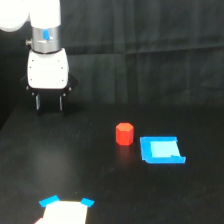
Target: Pick up the red object from the table
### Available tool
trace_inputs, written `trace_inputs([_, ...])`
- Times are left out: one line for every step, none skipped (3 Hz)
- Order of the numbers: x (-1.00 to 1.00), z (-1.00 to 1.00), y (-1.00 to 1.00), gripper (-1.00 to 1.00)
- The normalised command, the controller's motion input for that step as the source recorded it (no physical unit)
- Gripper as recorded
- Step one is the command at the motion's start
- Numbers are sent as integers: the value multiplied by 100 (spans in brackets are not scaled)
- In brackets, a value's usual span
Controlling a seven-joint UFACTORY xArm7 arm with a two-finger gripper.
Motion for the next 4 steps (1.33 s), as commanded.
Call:
trace_inputs([100,-35,-30,100])
trace_inputs([100,-61,-68,100])
trace_inputs([100,-90,-10,32])
trace_inputs([100,-79,-9,95])
